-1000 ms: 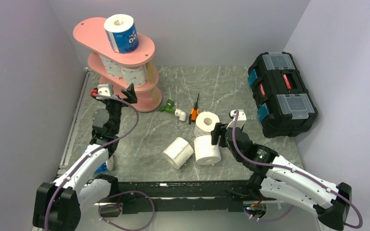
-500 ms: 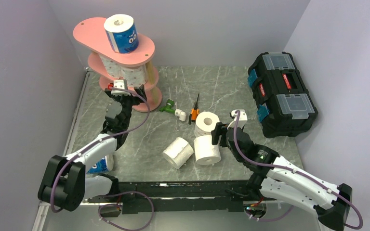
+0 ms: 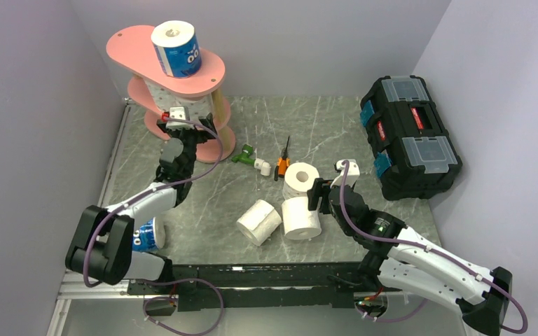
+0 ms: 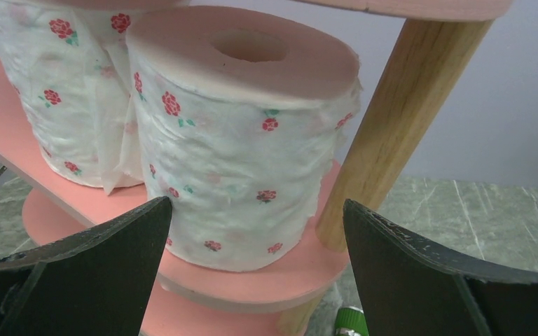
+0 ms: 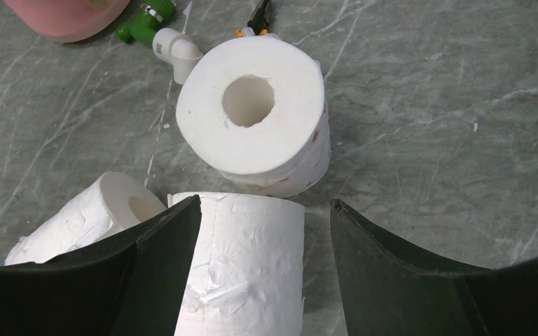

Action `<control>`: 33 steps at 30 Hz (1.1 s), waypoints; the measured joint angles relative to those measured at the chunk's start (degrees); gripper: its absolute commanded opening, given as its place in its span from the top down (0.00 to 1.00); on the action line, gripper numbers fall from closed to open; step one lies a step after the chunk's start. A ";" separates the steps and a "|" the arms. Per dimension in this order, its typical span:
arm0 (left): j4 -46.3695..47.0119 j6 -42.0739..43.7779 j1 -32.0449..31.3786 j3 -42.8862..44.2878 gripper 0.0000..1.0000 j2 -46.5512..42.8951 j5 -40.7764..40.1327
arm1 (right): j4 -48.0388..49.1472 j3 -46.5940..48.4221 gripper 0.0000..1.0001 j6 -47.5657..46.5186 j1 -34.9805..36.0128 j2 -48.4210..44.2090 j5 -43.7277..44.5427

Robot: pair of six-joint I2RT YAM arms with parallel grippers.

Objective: Place and organize the paper towels onto the shelf
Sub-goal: Adjust the paper towel on the shelf.

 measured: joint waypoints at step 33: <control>8.24 1.53 1.11 1.90 0.01 7.39 -9.81 | -0.11 0.00 0.30 0.02 -0.07 0.11 0.04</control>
